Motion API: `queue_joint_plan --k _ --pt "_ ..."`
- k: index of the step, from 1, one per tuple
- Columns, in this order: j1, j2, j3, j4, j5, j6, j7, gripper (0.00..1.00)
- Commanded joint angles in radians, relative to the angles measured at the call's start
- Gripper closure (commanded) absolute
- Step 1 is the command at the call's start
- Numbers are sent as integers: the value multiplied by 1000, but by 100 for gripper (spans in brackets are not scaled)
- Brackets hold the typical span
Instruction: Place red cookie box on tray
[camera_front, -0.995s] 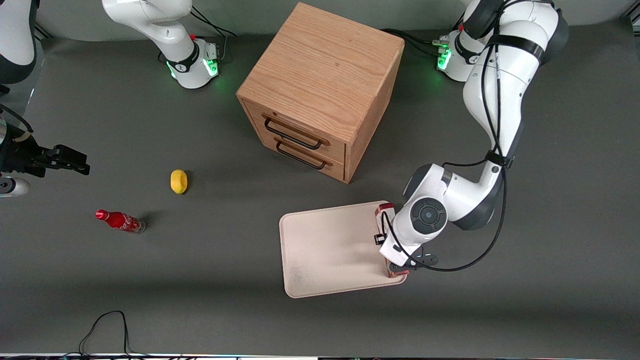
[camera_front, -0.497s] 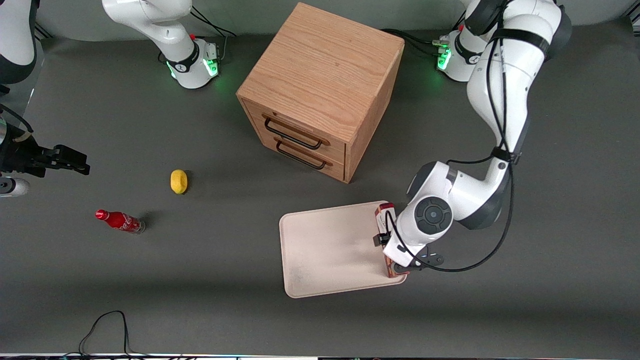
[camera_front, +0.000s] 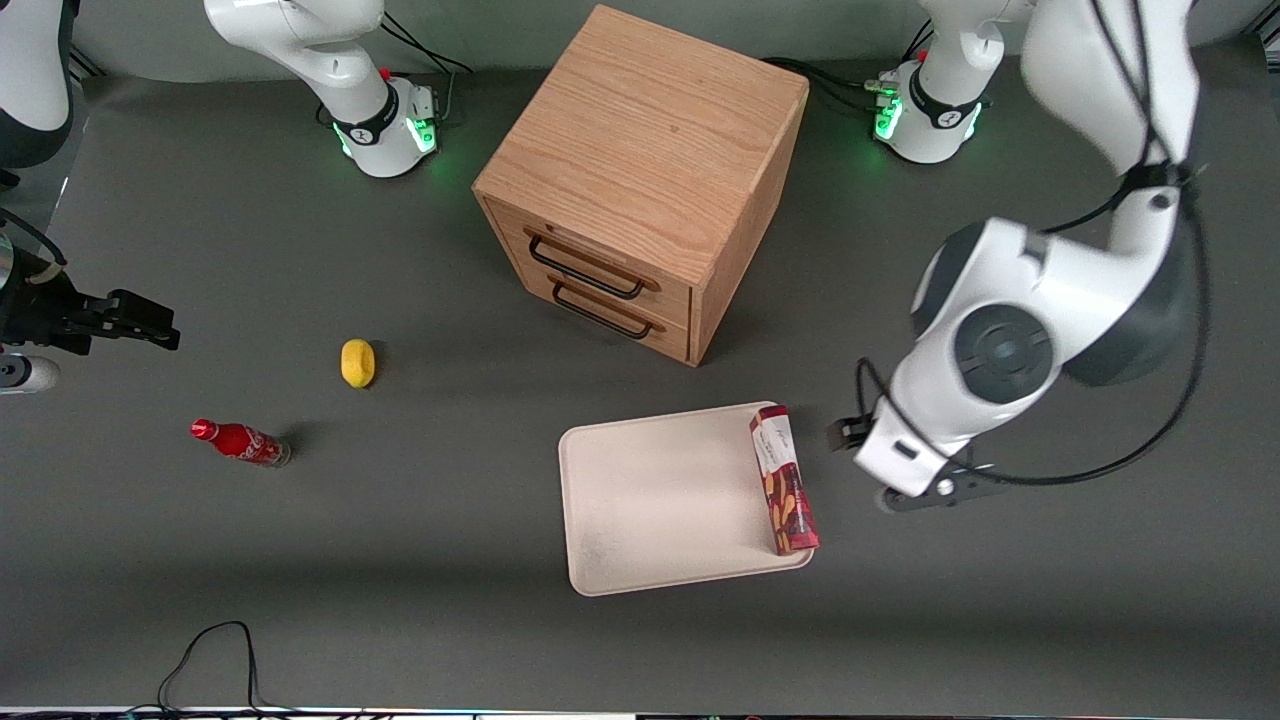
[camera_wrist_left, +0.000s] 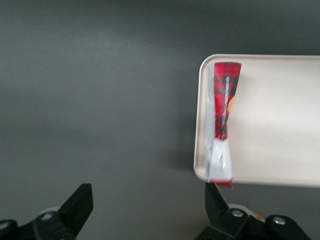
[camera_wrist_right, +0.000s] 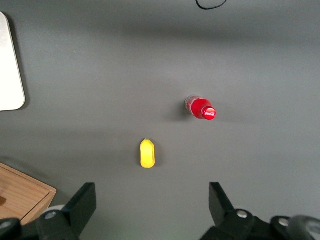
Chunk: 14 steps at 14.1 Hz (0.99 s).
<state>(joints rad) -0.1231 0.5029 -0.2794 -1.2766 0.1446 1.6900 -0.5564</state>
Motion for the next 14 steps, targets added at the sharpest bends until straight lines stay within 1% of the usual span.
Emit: queue_joint_plan --k 1,3,5,8,9,11,12,13,14 --pt "114 -235 -1 -272 -79 39 140 0" --pt "187 -344 -1 -372 -83 40 214 0" --pt "215 -392 11 -388 -86 -25 291 0" --pt "166 -466 136 -383 -86 -117 312 0" --pt "163 -490 173 -385 -86 -136 360 0" --pt "178 -529 200 -392 -117 -170 401 0" --pt "178 -561 222 -427 -143 -170 403 0" --pt "166 -610 258 -488 -154 -147 408 0" --pt "148 -633 287 -519 -154 -121 414 0"
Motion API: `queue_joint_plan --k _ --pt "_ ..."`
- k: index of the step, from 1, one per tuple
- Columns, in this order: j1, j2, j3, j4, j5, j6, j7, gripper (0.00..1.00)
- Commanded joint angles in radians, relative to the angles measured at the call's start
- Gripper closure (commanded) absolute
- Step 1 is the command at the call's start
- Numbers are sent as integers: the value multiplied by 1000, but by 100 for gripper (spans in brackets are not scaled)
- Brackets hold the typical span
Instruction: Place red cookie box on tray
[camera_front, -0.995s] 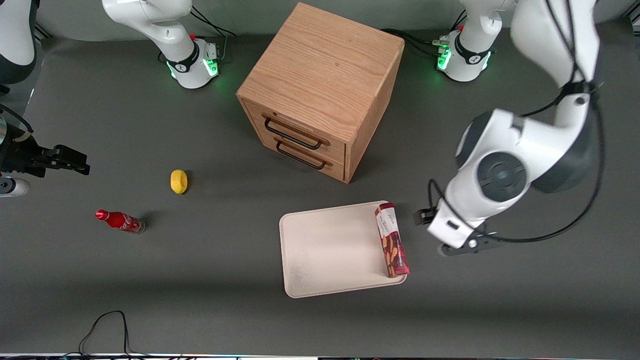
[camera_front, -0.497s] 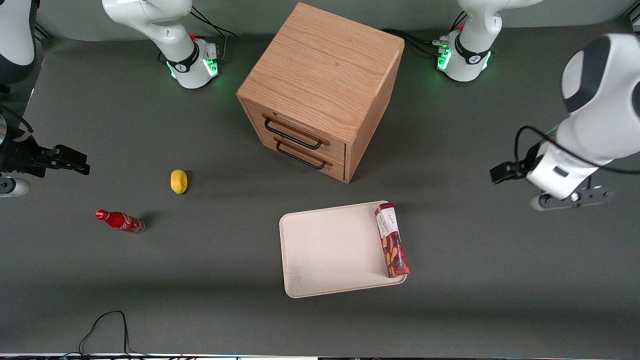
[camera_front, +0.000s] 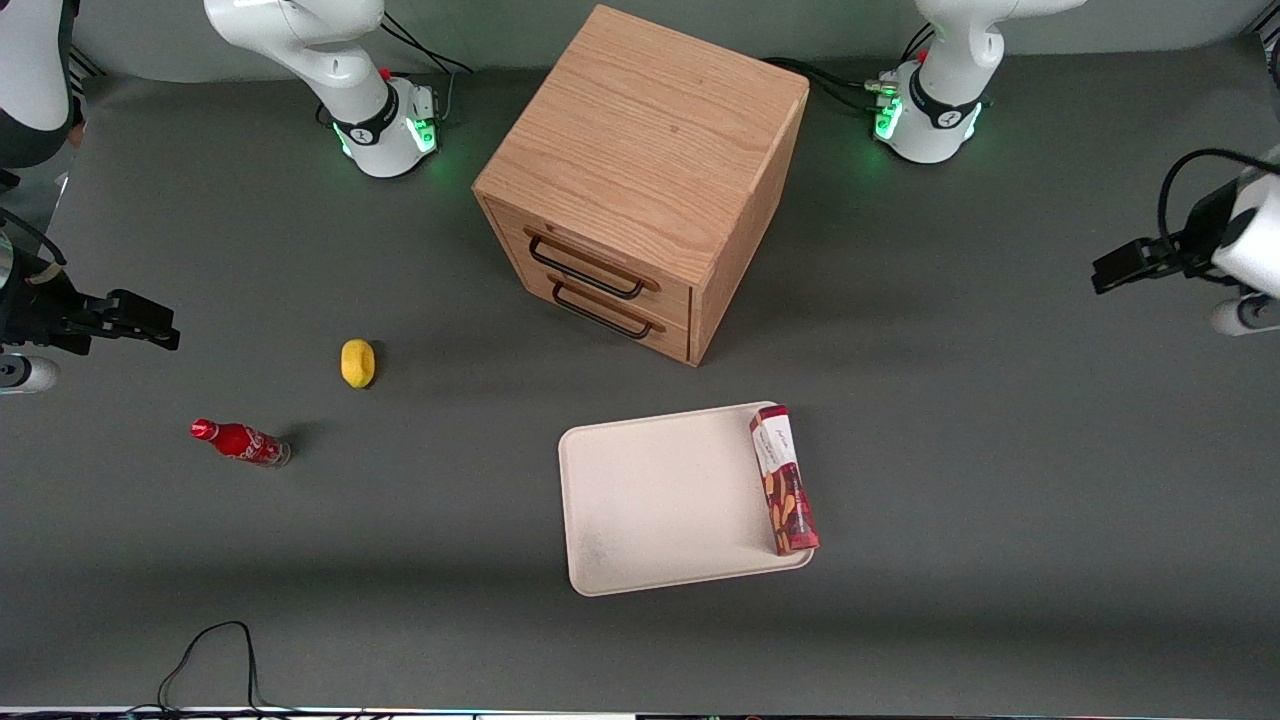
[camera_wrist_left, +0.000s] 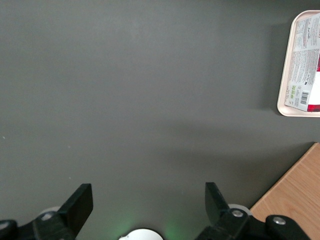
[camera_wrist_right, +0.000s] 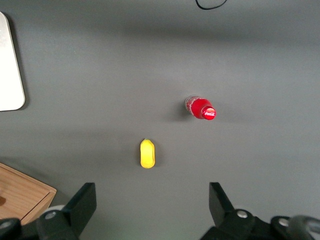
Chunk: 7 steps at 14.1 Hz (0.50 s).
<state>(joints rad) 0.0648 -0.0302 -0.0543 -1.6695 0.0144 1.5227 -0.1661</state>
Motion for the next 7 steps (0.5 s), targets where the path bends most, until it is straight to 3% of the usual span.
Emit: queue_joint_plan --k 1,3,7 --pt "-60 -96 103 -118 -19 42 57 0" --pt "-91 -73 175 -89 -11 42 170 0" --pt "-160 -18 215 0 7 -13 128 0"
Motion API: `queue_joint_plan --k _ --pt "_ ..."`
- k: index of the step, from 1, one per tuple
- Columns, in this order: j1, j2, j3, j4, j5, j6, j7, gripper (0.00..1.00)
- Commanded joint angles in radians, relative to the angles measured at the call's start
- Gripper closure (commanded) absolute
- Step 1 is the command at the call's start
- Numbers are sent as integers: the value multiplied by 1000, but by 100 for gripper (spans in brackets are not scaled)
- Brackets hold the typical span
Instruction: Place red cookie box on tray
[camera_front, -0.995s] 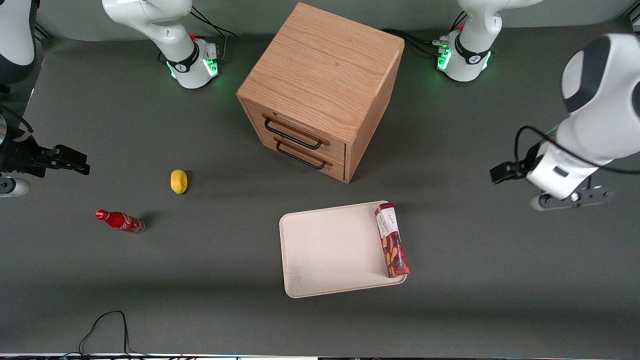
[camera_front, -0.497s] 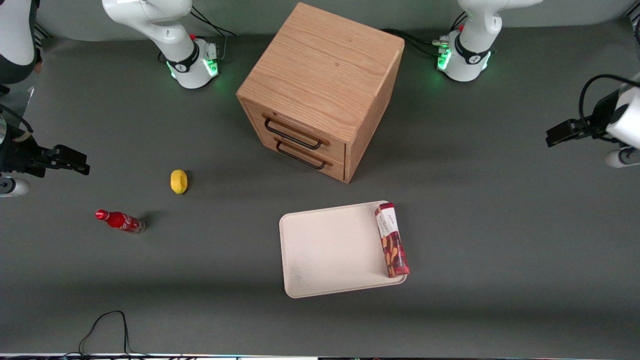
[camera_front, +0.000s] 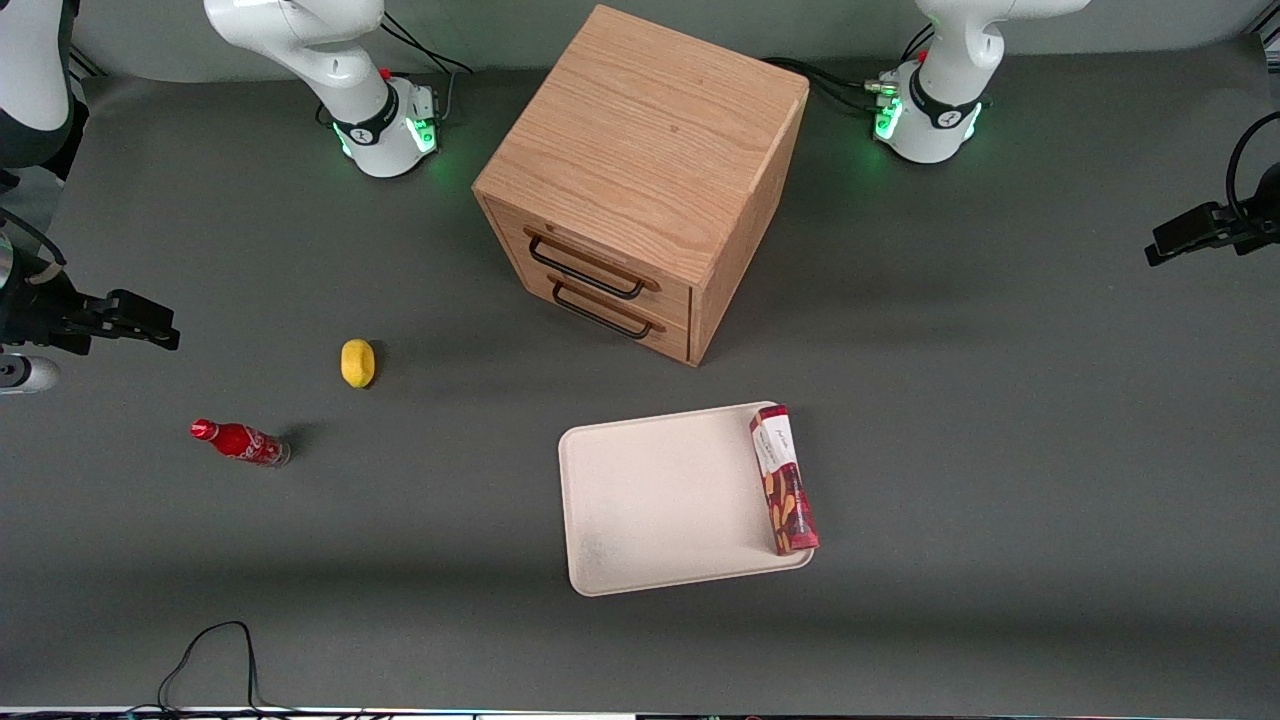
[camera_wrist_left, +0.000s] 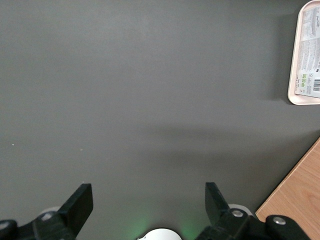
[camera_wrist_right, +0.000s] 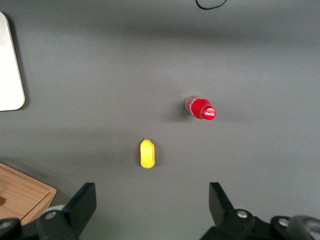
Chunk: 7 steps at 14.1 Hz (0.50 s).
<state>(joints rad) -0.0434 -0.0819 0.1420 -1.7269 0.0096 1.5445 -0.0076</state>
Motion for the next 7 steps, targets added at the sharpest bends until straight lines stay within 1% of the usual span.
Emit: queue_joint_plan --k 1,3,5,6,7 --pt "-62 42 19 72 12 -44 -72 0" --pt "-75 48 14 92 13 -44 -133 0" --pt "-29 67 -13 112 12 -47 -123 0" --pt "3 74 -54 118 13 -47 -124 0" --pt "0 76 -55 116 13 -55 -114 0"
